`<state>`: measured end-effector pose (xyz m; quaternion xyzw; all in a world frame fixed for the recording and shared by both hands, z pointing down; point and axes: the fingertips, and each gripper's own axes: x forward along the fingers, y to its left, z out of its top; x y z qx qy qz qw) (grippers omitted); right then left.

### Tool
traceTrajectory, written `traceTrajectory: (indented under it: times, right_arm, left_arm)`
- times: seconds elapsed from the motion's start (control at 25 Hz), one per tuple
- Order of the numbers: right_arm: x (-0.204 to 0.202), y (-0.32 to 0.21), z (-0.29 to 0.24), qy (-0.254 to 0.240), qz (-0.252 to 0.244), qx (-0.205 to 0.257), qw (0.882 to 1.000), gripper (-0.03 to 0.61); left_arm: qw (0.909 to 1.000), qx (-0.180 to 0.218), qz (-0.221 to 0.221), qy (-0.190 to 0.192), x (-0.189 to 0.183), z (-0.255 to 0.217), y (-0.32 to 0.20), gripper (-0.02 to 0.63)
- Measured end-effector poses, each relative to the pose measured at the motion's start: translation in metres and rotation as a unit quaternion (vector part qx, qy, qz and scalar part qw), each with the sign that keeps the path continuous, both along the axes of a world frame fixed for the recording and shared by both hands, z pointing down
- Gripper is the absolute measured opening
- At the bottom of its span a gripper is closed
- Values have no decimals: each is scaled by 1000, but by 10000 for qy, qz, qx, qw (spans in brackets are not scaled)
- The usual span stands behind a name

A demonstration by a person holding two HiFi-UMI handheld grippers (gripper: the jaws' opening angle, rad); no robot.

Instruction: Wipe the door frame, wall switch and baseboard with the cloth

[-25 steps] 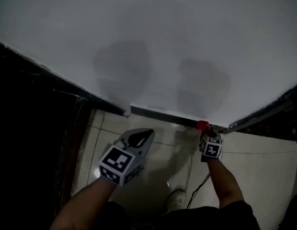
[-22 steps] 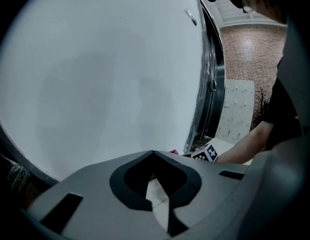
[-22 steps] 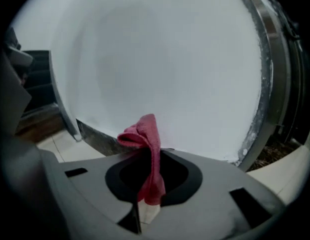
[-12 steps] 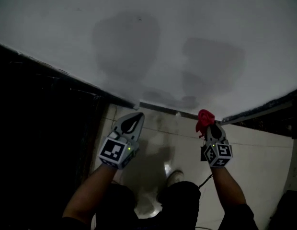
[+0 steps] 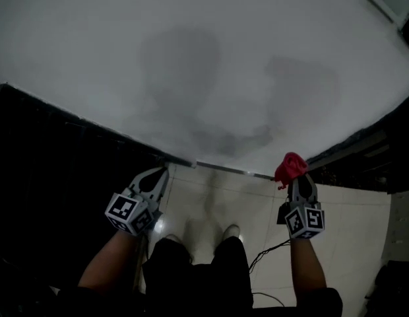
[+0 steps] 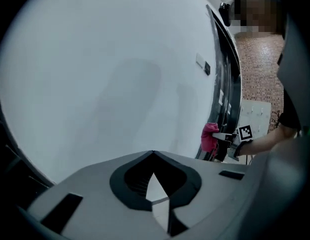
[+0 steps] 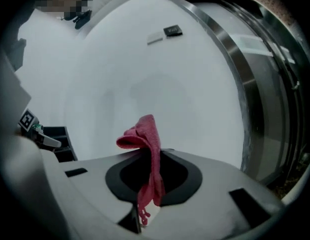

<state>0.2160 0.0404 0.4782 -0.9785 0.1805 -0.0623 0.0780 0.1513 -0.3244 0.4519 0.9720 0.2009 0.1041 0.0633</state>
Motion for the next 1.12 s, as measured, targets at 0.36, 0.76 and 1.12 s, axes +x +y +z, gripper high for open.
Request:
traceTrajectory:
  times: [0.36,0.76,1.12]
  right_arm:
    - [-18,47,-198,907,-274,597,9937,43]
    - [-81,61,-197,765,472,1537,9840,37]
    - [-94,69,-166,590,621,1401,9864,37]
  left_arm:
    - [9945,-606,-412,749,-17,-186,45,-9]
    - [9906,-99,-274,1333,-75,-206,43,-9]
    - [9824,-72,-297,1845,-61,-207,25,-9]
